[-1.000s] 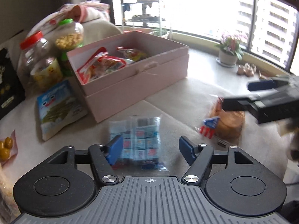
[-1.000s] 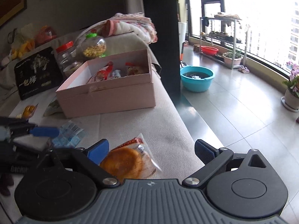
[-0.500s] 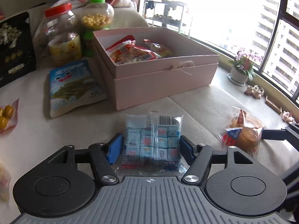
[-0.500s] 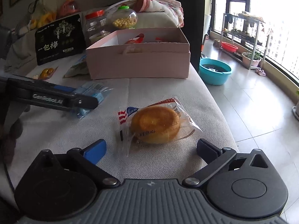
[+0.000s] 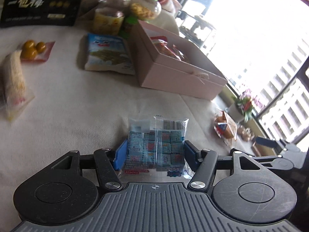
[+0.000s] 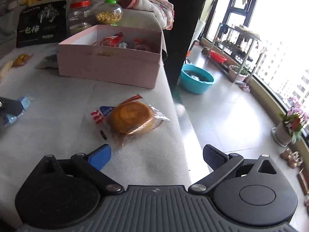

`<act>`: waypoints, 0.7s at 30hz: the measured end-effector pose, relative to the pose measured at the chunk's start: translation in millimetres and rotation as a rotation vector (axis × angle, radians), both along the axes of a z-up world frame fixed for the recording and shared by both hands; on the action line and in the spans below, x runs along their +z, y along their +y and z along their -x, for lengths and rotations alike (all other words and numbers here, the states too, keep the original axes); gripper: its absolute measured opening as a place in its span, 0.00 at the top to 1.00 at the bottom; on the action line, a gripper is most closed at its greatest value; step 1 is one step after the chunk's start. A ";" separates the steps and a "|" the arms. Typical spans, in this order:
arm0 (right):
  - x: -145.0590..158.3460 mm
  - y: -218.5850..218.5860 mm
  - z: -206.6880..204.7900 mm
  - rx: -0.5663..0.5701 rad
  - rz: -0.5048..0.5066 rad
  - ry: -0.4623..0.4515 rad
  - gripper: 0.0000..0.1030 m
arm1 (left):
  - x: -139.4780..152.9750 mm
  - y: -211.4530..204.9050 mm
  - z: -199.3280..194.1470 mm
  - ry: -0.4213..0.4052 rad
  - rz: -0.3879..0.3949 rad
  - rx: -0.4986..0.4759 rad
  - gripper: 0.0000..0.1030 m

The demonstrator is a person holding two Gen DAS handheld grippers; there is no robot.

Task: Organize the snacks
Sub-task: 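Carry both packets over the pink box and open both tools to drop them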

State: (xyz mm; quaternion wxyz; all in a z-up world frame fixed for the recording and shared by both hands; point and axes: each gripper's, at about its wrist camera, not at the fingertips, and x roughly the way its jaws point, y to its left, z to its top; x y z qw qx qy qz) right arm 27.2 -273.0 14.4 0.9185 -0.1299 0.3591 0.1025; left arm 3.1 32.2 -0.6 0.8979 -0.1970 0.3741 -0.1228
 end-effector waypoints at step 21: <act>-10.2 68.8 -19.7 0.156 -0.161 0.037 0.26 | 1.3 -39.9 9.1 -0.049 -0.295 -0.076 0.34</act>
